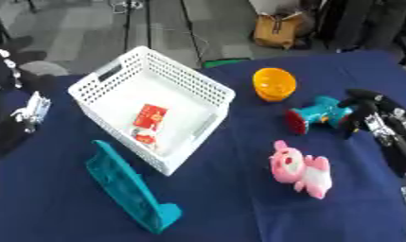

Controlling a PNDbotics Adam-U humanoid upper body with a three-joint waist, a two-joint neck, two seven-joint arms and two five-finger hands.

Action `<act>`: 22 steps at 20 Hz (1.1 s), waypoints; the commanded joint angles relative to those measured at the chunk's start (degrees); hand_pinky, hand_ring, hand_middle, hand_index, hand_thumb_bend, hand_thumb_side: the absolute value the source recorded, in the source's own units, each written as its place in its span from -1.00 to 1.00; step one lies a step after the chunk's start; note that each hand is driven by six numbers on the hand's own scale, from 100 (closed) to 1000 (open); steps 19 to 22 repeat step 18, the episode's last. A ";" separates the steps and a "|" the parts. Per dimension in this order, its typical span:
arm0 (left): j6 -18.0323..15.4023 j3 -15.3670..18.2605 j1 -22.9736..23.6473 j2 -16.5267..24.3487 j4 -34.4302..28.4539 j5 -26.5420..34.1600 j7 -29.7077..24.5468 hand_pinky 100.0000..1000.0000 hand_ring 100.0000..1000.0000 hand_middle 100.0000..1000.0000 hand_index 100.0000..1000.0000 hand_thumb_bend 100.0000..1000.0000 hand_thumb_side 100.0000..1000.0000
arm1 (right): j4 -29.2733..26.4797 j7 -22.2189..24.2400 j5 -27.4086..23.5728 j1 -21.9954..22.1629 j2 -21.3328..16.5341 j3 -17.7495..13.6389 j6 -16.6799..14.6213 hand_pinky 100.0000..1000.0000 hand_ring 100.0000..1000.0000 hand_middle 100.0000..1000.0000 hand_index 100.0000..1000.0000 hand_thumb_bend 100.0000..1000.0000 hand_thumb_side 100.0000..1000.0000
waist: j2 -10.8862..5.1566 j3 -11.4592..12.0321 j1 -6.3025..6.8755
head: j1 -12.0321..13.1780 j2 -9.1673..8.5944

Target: Pick up objects on the table and place them in the box.

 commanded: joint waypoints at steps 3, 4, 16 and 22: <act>-0.33 0.81 1.81 -1.50 0.02 -0.23 -0.40 -0.23 -0.06 0.82 0.62 -0.70 0.72 | -0.63 0.09 -0.35 -0.67 -0.95 -0.07 -0.10 -0.40 -0.19 0.22 0.62 -1.00 0.24 | -0.58 0.03 -0.18 | -0.01 0.24; -0.45 0.76 2.27 -1.93 0.00 -0.30 -0.53 -0.23 -0.07 0.82 0.62 -0.73 0.77 | -0.63 0.06 -0.38 -0.71 -0.97 -0.08 -0.11 -0.40 -0.19 0.22 0.62 -1.00 0.24 | -0.57 0.07 -0.20 | 0.09 0.28; -0.37 -0.27 3.02 -4.35 0.56 -0.60 -2.39 -0.25 -0.08 0.82 0.61 -0.76 0.82 | -0.57 0.14 -0.43 -0.73 -0.86 -0.04 -0.22 -0.40 -0.19 0.22 0.62 -1.00 0.24 | -0.51 0.25 -0.48 | 0.27 0.41; -0.34 -0.26 3.04 -4.44 0.63 -0.73 -2.42 -0.25 -0.08 0.82 0.61 -0.77 0.83 | -0.55 0.17 -0.42 -0.78 -0.87 -0.04 -0.23 -0.40 -0.19 0.22 0.62 -1.00 0.24 | -0.46 0.23 -0.45 | 0.30 0.36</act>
